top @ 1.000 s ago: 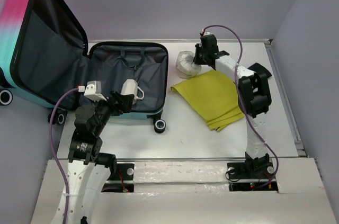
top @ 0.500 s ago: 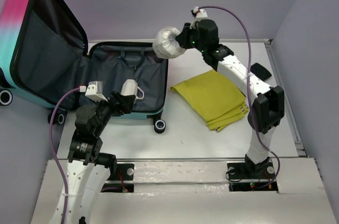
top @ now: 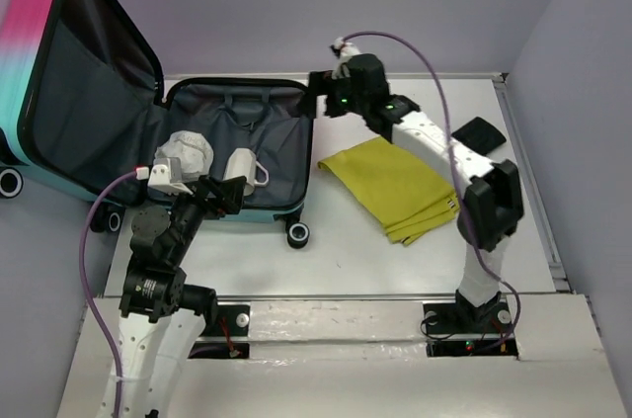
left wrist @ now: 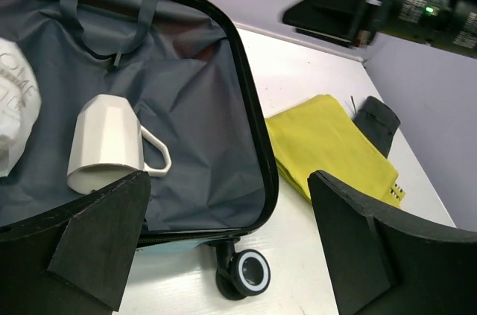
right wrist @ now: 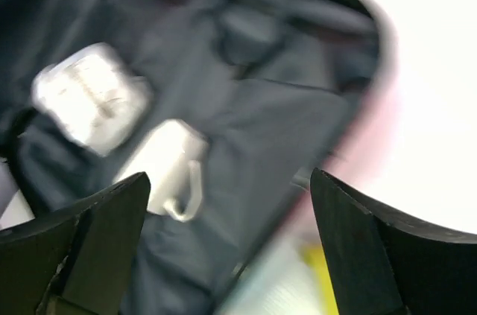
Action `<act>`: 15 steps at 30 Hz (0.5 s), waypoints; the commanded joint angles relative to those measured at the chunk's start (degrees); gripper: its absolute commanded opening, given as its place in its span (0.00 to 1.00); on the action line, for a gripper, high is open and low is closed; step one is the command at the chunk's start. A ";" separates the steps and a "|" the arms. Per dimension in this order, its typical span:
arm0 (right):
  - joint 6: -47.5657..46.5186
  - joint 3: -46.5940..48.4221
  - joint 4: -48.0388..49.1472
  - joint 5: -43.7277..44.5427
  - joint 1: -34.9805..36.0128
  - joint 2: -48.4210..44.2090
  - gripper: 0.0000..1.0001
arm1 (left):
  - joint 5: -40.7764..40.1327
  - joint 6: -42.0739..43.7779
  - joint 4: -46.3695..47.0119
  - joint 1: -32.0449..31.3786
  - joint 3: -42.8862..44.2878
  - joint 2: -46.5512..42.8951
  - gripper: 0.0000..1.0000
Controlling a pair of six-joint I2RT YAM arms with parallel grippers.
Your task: Pack the luggage
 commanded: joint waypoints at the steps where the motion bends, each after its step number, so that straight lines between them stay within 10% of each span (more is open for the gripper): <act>1: 3.18 -23.56 7.52 8.11 -13.20 -19.39 0.87 | 0.72 0.92 1.97 -1.36 1.60 -1.07 0.99; 7: 10.38 -50.78 8.32 23.33 -29.30 -37.62 0.66 | 1.25 0.74 2.50 -4.35 1.07 -2.04 0.99; 15: 17.60 -63.66 11.22 18.00 -52.24 -35.90 0.92 | 0.89 1.09 2.41 -10.24 1.16 -3.35 0.99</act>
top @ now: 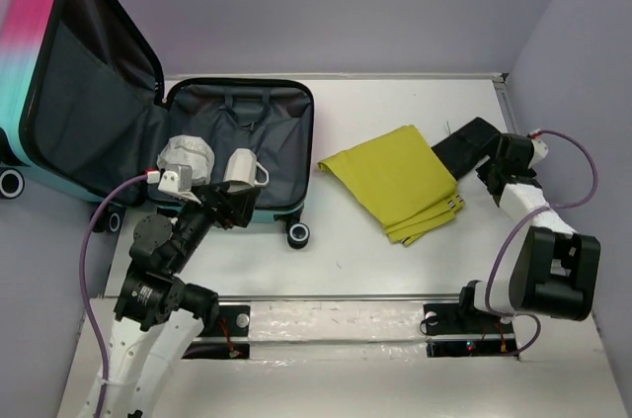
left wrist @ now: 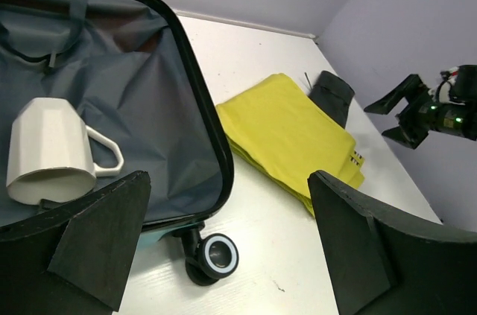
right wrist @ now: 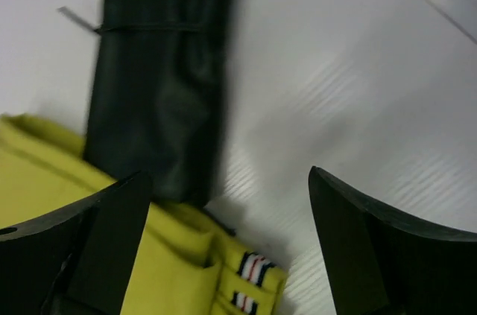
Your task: Pack the luggage
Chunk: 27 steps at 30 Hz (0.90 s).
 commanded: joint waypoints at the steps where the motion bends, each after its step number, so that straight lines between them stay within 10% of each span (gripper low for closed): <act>1: 4.01 1.81 4.05 -5.26 -6.10 6.10 0.93 | 0.50 0.90 2.35 -2.67 1.16 -1.50 0.99; 11: 6.63 15.17 3.96 -16.18 -6.63 27.37 0.74 | -0.47 1.16 1.91 -4.88 1.34 -2.73 0.99; 16: 8.66 15.80 6.84 -14.19 -7.15 29.24 0.07 | -0.47 1.25 1.82 -5.14 1.34 -2.38 0.99; 27: 2.25 12.10 20.22 -6.43 -1.20 3.39 0.07 | -0.29 1.43 2.17 -4.00 1.34 -0.89 0.99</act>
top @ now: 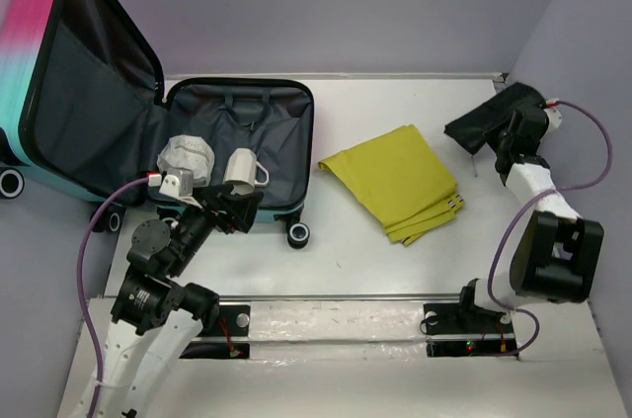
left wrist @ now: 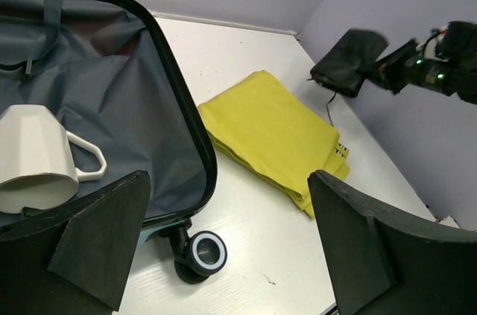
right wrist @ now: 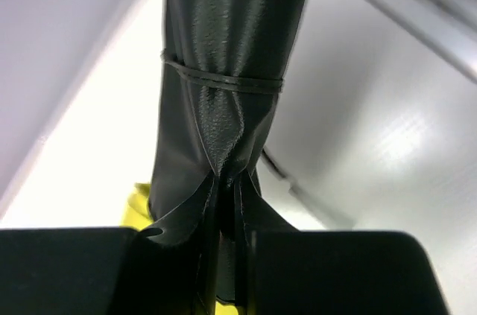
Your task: Pack the luggage
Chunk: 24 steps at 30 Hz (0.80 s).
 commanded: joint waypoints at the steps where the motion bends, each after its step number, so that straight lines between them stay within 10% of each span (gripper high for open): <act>1: -4.61 3.53 13.14 0.53 9.38 -10.17 0.07 | 0.43 1.01 2.19 1.05 1.34 1.45 0.99; 12: -2.16 28.09 14.72 -17.41 41.64 8.04 0.07 | 0.69 0.83 2.19 5.26 1.43 3.48 0.99; 14: -2.25 35.41 11.06 -18.90 44.57 13.95 0.35 | 0.69 0.83 2.28 5.71 1.43 3.92 0.99; 16: -2.69 49.07 0.13 -23.36 45.37 23.88 0.86 | 0.70 0.83 2.19 6.41 1.34 4.18 0.99; 24: -12.43 33.02 -3.03 -16.28 39.85 16.29 0.92 | 2.01 1.10 2.55 6.76 1.16 4.36 0.99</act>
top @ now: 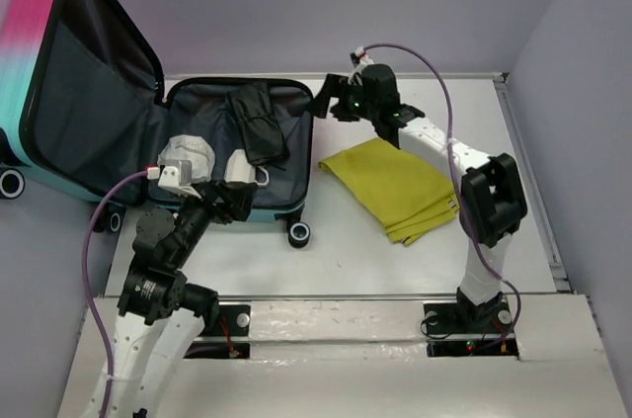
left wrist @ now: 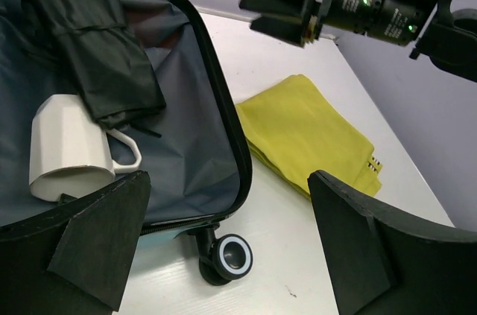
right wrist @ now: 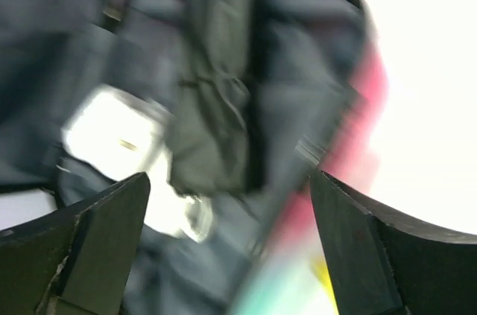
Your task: Pack the luggage
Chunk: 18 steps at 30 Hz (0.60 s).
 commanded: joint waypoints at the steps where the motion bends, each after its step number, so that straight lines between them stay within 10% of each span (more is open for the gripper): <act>1: -7.50 -11.12 -2.14 3.63 -6.96 -13.48 0.92 | 2.25 0.99 2.81 0.36 1.16 0.60 0.99; 8: -6.11 -34.69 -6.88 14.63 -21.20 -27.21 1.00 | 2.34 1.25 3.25 -1.31 1.69 2.35 0.99; 18: 8.65 -54.91 -15.84 31.77 -24.19 -47.52 1.00 | 11.75 -2.52 8.61 -2.28 3.62 8.24 0.99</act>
